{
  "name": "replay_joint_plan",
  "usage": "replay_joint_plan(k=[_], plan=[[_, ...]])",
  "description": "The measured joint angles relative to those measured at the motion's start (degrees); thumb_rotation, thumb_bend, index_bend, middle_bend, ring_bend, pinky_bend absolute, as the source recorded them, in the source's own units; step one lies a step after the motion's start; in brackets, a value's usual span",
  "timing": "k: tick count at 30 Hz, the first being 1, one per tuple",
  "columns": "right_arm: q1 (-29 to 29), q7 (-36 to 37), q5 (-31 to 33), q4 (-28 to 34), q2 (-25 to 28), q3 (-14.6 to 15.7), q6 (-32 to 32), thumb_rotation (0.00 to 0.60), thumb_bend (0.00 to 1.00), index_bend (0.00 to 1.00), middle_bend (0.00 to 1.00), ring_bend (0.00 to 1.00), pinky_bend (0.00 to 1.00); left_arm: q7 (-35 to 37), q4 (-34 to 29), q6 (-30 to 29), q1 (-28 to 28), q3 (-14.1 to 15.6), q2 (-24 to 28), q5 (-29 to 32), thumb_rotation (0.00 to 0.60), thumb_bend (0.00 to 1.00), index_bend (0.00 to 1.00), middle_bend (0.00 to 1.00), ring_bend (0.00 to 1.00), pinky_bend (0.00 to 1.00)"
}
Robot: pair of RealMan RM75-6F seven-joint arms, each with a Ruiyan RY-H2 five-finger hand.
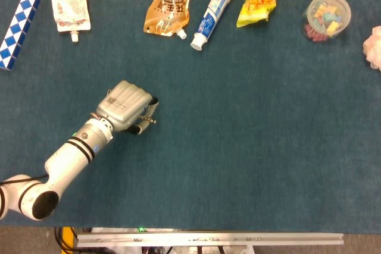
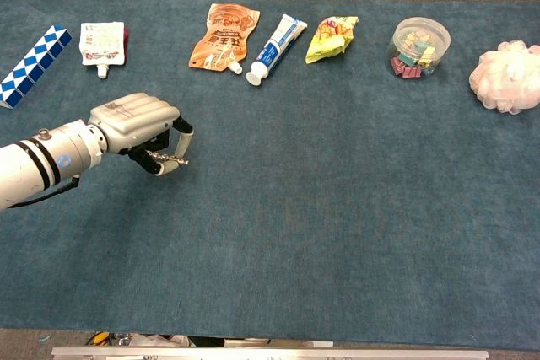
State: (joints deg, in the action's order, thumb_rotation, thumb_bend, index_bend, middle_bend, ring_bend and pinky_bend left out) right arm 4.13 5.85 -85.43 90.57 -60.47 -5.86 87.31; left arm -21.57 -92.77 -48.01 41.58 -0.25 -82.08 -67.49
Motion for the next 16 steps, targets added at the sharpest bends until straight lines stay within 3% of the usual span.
replay_joint_plan(k=[16], plan=[[-0.3,0.3,-0.3,0.1,0.2,0.1,0.4,0.6,0.29,0.4,0.41,0.33,0.3,12.9,0.7,3.2,0.4,-3.8,4.7,2.0,0.6,0.36,0.54,1.0,1.0,1.0]])
